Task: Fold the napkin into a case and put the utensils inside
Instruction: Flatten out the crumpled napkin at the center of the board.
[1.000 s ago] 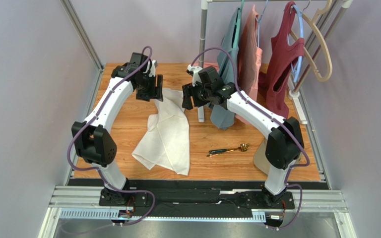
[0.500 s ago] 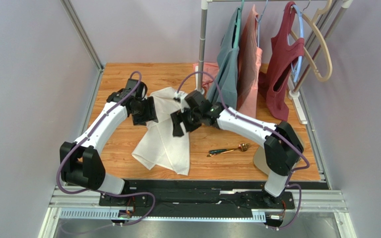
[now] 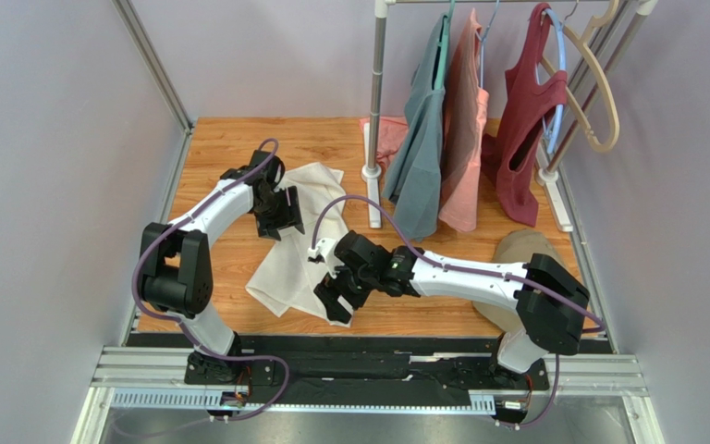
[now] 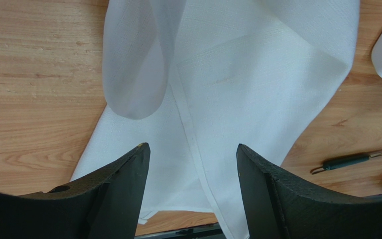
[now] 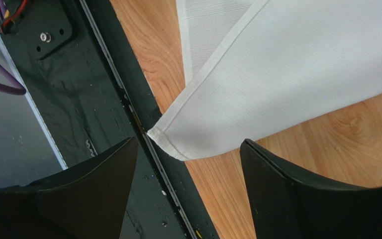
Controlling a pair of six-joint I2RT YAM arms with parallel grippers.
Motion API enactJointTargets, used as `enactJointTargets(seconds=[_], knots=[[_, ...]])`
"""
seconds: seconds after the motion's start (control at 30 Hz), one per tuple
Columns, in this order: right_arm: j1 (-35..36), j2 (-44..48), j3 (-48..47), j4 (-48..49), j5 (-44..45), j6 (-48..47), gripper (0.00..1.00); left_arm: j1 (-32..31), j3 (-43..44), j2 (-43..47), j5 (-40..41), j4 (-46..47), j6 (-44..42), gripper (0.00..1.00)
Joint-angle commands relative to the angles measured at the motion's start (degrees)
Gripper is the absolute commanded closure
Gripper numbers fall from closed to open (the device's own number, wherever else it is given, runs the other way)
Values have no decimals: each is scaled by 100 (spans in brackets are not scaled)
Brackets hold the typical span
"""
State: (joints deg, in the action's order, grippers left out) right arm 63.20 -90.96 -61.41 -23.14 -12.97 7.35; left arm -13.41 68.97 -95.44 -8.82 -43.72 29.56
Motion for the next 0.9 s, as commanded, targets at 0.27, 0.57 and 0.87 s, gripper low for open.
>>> enactJointTargets(seconds=[0.27, 0.57, 0.87], knots=[[368, -27, 401, 1048, -91, -586, 20, 5, 555, -80, 705, -82, -854, 30], [526, -396, 314, 1013, 224, -657, 20, -4, 1136, -976, 319, -321, -1120, 31], [808, -563, 349, 1013, 1144, -578, 27, -4, 1294, -1126, 495, -373, -1023, 51]])
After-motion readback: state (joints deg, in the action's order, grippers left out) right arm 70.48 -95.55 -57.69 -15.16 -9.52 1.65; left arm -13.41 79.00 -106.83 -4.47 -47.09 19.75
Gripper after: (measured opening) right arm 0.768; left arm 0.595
